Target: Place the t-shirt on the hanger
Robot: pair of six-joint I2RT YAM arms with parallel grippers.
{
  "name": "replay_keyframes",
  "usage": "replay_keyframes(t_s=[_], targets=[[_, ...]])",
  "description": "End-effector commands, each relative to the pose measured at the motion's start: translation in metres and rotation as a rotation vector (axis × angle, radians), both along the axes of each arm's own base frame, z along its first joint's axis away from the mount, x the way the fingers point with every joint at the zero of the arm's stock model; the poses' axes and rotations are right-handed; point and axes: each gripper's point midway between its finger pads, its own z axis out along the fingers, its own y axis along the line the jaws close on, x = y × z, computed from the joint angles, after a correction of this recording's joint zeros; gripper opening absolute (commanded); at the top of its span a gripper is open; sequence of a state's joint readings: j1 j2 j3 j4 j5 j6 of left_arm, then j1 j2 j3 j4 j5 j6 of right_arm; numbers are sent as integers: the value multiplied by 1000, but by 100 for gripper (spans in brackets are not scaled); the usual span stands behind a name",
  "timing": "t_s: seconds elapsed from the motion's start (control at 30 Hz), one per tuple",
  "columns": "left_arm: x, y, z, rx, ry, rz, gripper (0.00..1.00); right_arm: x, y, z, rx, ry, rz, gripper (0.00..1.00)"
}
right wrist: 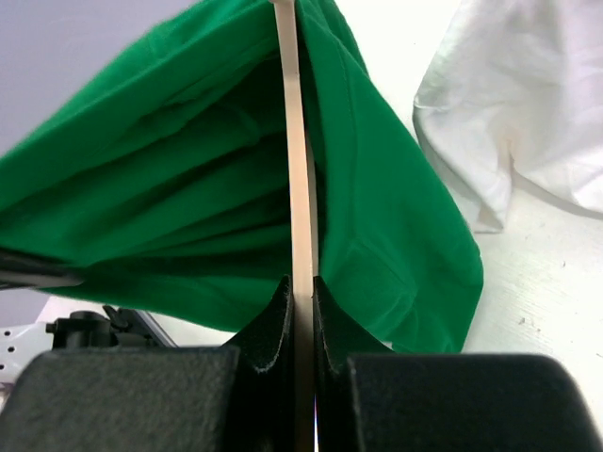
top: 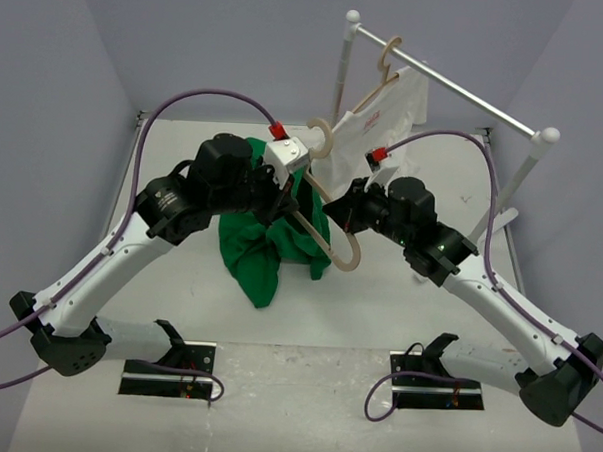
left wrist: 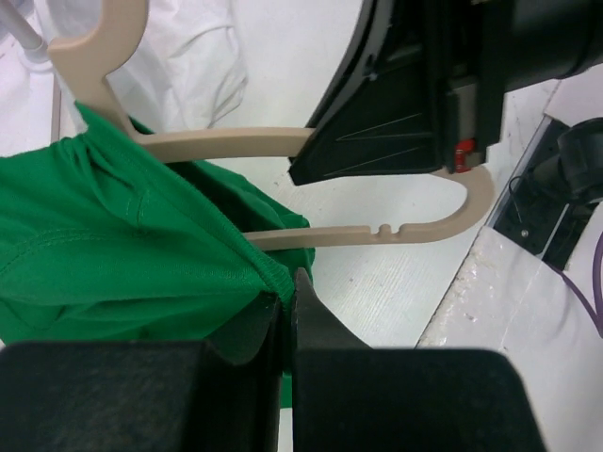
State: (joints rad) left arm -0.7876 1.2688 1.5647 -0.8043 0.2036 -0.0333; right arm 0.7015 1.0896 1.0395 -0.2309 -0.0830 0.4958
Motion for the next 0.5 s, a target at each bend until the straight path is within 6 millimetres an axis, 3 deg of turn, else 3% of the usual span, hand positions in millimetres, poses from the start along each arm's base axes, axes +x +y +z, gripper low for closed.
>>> replay_keyframes(t_s=[0.0,0.13,0.2,0.37,0.47], targets=[[-11,9,41,-68,-100,-14,0,6,6,32,67,-99,2,0],[43,65,24,115,-153,414,0,-33,13,56,150,-241,212,0],[54,82,18,175,-165,528,0,-39,8,57,135,-244,217,0],[54,80,21,165,-165,524,0,-48,-2,64,158,-288,213,0],[39,49,24,97,-138,330,0,-57,1,72,195,-329,260,0]])
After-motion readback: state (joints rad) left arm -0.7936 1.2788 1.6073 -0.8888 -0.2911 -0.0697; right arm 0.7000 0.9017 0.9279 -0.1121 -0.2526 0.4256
